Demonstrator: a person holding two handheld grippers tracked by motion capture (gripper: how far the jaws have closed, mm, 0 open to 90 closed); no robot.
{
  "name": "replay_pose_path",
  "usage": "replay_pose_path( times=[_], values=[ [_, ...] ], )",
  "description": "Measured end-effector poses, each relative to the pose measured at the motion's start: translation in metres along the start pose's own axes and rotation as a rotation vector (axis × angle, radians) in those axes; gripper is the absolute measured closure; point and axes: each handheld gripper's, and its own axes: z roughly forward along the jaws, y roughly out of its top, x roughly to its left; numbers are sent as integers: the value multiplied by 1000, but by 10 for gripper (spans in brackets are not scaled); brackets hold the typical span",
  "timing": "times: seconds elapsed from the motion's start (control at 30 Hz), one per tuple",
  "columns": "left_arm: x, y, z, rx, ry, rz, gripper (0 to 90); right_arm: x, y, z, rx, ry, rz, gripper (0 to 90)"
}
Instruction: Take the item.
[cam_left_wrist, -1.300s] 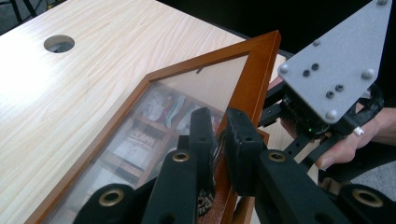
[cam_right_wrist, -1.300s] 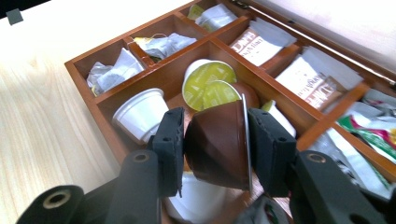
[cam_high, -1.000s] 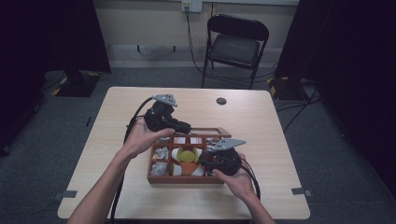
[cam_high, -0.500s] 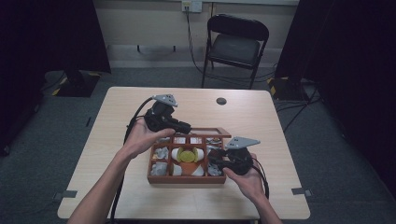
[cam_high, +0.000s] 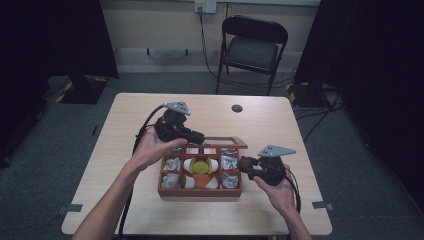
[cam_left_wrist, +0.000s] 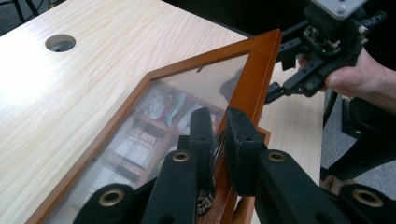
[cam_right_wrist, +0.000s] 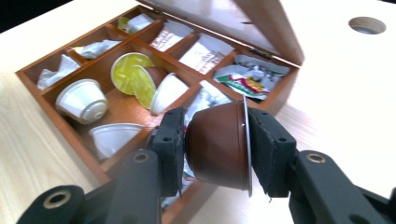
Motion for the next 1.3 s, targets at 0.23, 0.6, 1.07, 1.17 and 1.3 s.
replay_pose_path(
  times=[0.23, 0.6, 1.07, 1.17, 1.3],
  values=[
    [0, 0, 0, 0, 0, 3, 818, -18, -2, -2, 12, -28, 30, 582],
    [0, -2, 1, 7, -14, 2, 818, -42, -5, 3, 56, -92, 58, 582],
    [-1, -2, 1, 5, -9, 7, 818, -62, -5, 31, 115, -127, 71, 582],
    [-1, -2, 1, 4, -9, 6, 819, -62, -7, 36, 137, -135, 67, 581],
    [-1, -1, 1, 10, -10, 8, 819, -67, -12, 41, 160, -147, 73, 581]
  ],
)
